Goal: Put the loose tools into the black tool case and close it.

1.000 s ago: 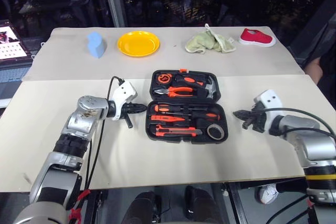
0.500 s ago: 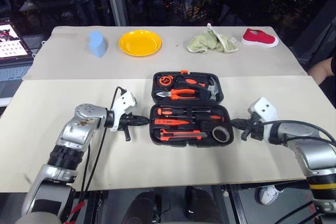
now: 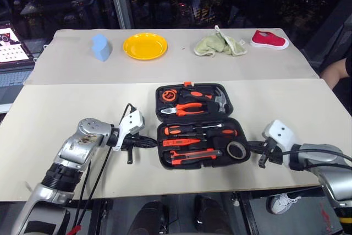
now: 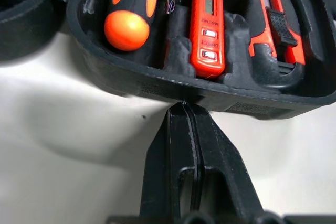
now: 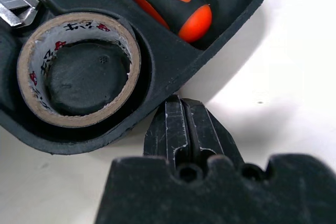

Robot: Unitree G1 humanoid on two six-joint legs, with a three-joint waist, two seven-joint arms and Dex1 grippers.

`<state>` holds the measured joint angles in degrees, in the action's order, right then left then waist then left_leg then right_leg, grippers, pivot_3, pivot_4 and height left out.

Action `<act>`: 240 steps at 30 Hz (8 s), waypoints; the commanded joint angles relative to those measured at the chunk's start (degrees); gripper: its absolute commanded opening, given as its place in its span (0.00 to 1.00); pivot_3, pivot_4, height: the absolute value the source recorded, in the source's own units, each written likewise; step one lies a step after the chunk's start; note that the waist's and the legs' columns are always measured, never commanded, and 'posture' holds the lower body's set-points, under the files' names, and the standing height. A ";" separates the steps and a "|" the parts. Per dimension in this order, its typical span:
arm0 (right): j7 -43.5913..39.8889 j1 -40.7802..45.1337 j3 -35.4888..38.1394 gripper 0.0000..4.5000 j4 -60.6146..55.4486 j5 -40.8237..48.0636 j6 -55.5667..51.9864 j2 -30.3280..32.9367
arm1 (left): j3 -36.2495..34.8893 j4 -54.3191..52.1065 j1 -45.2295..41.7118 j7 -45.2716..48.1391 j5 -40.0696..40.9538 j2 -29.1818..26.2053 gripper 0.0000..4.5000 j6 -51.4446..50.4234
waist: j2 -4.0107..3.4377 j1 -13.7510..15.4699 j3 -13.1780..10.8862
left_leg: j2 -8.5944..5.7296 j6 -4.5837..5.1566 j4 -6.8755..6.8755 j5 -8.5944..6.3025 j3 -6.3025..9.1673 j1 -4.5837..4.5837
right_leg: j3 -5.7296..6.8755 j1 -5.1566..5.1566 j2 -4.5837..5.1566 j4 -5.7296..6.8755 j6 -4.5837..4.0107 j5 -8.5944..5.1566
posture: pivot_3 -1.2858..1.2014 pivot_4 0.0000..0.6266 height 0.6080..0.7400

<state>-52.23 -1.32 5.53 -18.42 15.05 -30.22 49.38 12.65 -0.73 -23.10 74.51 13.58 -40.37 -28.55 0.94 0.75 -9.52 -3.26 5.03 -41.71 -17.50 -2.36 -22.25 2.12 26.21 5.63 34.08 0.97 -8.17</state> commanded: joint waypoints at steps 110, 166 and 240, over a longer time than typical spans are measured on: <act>7.04 40.87 -3.28 0.01 25.78 9.69 -26.39 -12.54 | -11.30 25.28 -26.64 -21.90 9.06 14.16 0.00 -32.62 | 0.03 -0.83 0.04 | -0.41 -0.20 0.05 0.22 0.07 -0.04 | 0.06 0.05 0.59 0.07 0.12 0.30 | 0.52 0.24 1.00; 14.75 -19.25 3.74 0.59 -9.83 5.41 36.00 -1.47 | -21.82 -1.32 9.93 -32.36 6.71 10.56 0.77 6.72 | 0.14 -1.49 0.11 | 0.17 -0.03 0.96 0.10 -0.10 1.60 | -0.21 -1.09 0.24 -0.01 -0.02 -0.33 | 0.52 0.24 1.00; 18.75 -21.86 7.65 0.00 -31.15 21.11 -9.57 -10.31 | 21.38 29.65 -27.80 0.17 -18.58 25.32 0.01 23.32 | 0.31 1.49 0.29 | -0.06 0.83 -0.27 -0.28 0.06 0.75 | 0.08 -1.07 0.65 -0.18 0.80 -0.34 | 0.52 0.24 1.00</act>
<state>-34.80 -23.34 12.66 -47.21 36.41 -39.41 38.92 29.44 25.43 -53.59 73.49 -0.31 -13.26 -6.87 1.25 2.24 -9.23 -3.29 5.89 -41.98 -17.82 -2.30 -21.32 2.19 24.98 6.31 33.87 1.84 -8.57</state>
